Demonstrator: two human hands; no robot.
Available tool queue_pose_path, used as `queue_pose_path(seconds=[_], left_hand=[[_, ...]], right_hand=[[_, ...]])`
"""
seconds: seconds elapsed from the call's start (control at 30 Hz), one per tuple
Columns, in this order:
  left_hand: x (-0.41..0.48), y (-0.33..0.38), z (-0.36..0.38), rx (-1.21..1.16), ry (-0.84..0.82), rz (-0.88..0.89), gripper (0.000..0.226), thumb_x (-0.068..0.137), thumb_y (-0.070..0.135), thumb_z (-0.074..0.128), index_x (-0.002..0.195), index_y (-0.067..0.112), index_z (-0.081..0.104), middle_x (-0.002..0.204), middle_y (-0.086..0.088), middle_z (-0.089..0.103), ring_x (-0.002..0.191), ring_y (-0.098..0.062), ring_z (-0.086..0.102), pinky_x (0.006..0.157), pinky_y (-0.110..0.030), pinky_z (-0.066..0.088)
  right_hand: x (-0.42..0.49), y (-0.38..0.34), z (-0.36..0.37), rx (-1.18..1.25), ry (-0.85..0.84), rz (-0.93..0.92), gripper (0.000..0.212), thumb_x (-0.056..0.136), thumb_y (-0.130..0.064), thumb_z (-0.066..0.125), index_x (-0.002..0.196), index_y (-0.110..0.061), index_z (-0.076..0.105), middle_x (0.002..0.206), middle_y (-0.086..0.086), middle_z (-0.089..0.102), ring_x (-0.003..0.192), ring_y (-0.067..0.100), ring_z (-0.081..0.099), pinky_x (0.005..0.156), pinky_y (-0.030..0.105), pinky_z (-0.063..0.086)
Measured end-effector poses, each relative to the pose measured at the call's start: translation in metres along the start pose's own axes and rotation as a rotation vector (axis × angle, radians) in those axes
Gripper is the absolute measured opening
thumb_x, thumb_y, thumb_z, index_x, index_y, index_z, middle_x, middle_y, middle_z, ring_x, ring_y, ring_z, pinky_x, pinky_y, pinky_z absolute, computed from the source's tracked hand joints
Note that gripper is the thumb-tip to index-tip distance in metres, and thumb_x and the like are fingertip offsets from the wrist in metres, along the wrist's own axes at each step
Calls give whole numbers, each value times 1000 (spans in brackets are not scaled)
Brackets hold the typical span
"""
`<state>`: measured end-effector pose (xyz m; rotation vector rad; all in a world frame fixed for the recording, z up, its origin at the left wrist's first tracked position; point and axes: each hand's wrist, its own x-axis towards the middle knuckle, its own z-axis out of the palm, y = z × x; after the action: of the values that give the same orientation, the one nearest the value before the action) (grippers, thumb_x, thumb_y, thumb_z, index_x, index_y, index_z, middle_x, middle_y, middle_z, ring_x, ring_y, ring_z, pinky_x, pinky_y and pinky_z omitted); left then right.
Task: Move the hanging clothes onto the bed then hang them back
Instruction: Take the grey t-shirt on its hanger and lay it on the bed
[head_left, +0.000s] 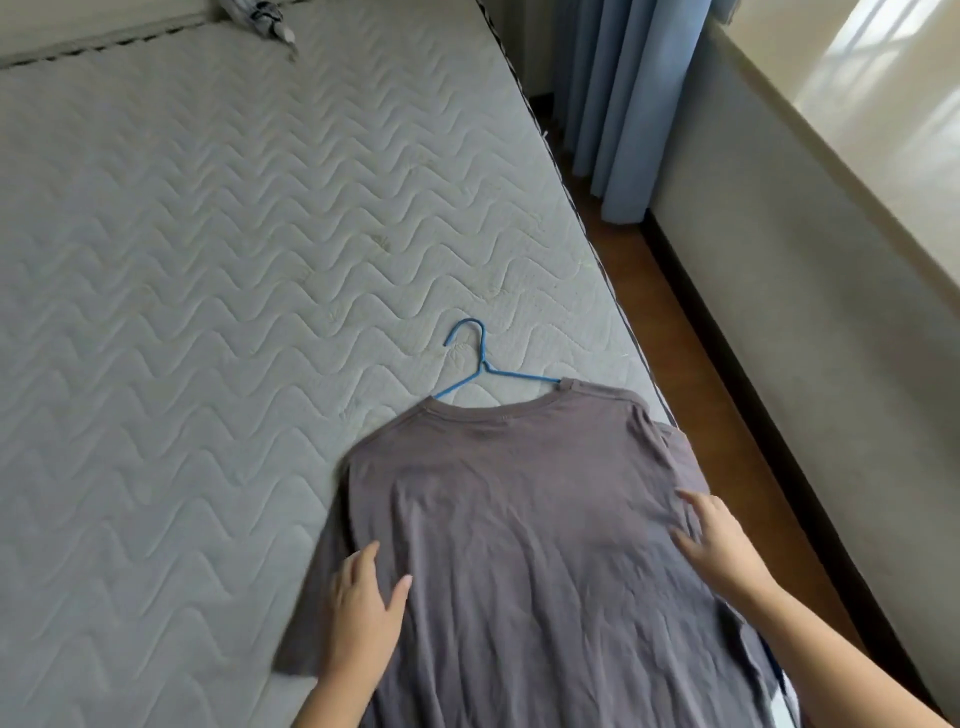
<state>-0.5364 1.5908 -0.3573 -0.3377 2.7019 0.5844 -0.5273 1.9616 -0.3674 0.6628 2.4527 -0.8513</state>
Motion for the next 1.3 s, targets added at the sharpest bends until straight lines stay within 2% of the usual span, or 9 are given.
queue_pose_path(seconds=[0.1,0.4,0.57,0.73,0.8,0.93,1.07,1.23,1.3], left_hand=[[-65,-2,-7,10,-81,-66,55,84,24,61,131,1,45,133,-19,50,123,-36,47,99,-43,39],[-221,-32,-17,47,-250,-290,44,89,26,51,129,10,44,132,-10,50,118,-28,51,91,-36,43],[-287,-61,-21,-183,-214,-552,37,88,15,52,123,2,49,129,-16,55,117,-33,51,94,-35,39],[-341,-91,-9,-473,-214,-675,12,87,14,51,89,6,60,89,-14,63,89,-31,60,78,-33,42],[-360,-103,-4,-507,-244,-684,18,88,14,49,100,5,60,79,-9,61,89,-31,62,70,-30,36],[-393,-126,-2,-606,-255,-717,23,92,14,47,111,6,55,100,-11,60,89,-25,59,76,-32,38],[-433,-164,-8,-724,-204,-720,26,94,14,45,116,3,53,111,-15,60,91,-24,57,80,-34,39],[-509,-246,-11,-814,-121,-802,27,94,14,44,116,2,53,111,-15,61,90,-24,58,80,-34,40],[-544,-286,-14,-852,-60,-855,24,93,13,46,112,2,54,105,-15,62,88,-25,59,83,-40,43]], right_hand=[[-71,31,15,-52,-84,14,51,85,-20,62,133,-15,45,132,8,50,123,22,48,102,32,38],[-226,93,11,-151,-199,12,40,88,-24,56,128,-19,51,126,2,55,117,19,52,91,24,41],[-285,126,13,28,-196,203,35,86,-20,60,119,-10,59,118,11,64,104,25,61,79,27,42],[-334,153,15,207,-111,306,29,85,-11,59,114,-4,62,108,16,68,88,23,59,74,28,43],[-350,162,16,258,-91,332,29,86,-11,60,114,-3,61,106,17,67,88,22,58,77,30,44],[-380,175,22,294,-121,377,28,87,-10,59,113,0,60,96,13,62,85,26,57,74,31,43],[-406,165,38,222,-161,384,28,89,-11,56,114,2,58,93,14,61,79,27,54,55,25,36],[-435,110,80,102,-217,252,22,89,-11,57,106,2,62,70,8,58,58,18,50,38,17,34],[-458,76,108,44,-260,156,17,88,-11,58,101,0,60,75,9,59,62,17,51,43,18,36]])
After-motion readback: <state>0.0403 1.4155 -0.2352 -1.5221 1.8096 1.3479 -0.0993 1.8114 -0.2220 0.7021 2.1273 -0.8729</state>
